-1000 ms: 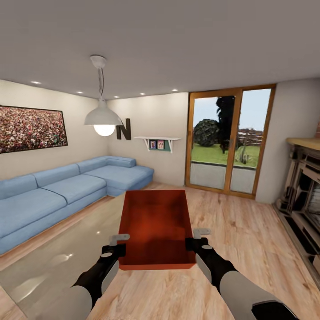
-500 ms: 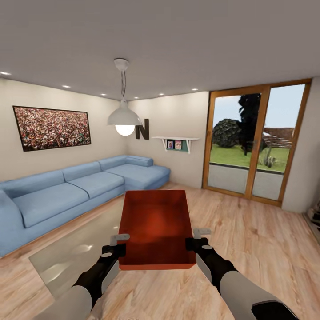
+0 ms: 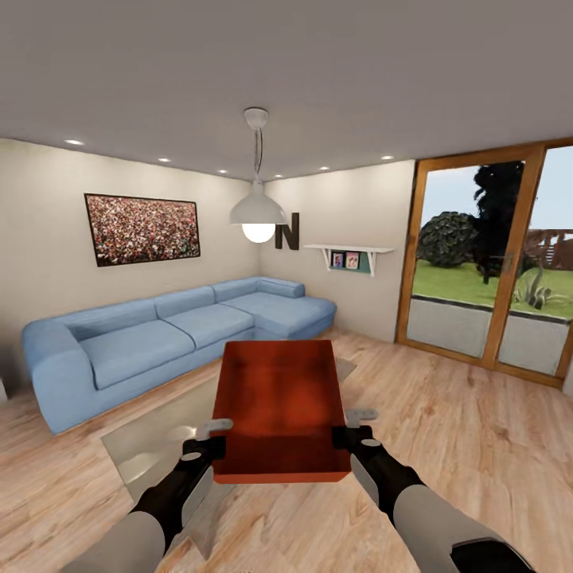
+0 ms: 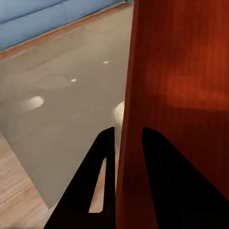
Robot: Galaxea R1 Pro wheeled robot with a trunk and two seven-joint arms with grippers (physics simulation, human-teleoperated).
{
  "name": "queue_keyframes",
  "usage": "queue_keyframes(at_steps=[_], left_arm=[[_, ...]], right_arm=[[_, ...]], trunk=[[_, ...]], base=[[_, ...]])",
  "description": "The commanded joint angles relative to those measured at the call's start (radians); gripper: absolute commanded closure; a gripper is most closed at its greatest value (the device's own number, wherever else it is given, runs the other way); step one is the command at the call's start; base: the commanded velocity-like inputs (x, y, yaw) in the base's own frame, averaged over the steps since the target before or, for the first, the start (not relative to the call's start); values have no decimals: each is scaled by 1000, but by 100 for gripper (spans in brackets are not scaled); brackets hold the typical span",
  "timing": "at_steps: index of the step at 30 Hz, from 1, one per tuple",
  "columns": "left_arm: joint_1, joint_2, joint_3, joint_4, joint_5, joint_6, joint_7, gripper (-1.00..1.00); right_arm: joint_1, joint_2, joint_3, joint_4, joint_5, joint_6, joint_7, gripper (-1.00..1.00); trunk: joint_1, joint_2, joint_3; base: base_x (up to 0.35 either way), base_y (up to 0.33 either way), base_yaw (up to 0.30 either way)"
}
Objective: Move the two storage containers from the living room to the garage. In the garage, place one container on the floor and stack the other container on top of it (either order is fine).
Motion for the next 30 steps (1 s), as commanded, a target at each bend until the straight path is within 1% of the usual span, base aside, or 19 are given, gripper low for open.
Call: queue_keyframes(at_steps=[1,17,30], left_arm=[[-1,14,64,-1,3,7,15,100],[-1,14,64,9,3,6,15,100],[-1,14,66,-1,4,5,16,100]], right_arm=[[0,-2,8,-5,7,6,-6,100],[0,-2,8,-5,5,6,-7,100],[0,-2,8,-5,5,6,-7,100]], trunk=[[0,-1,0],[0,-1,0],[0,-1,0]], base=[[0,0,281],[0,0,280],[0,0,280]])
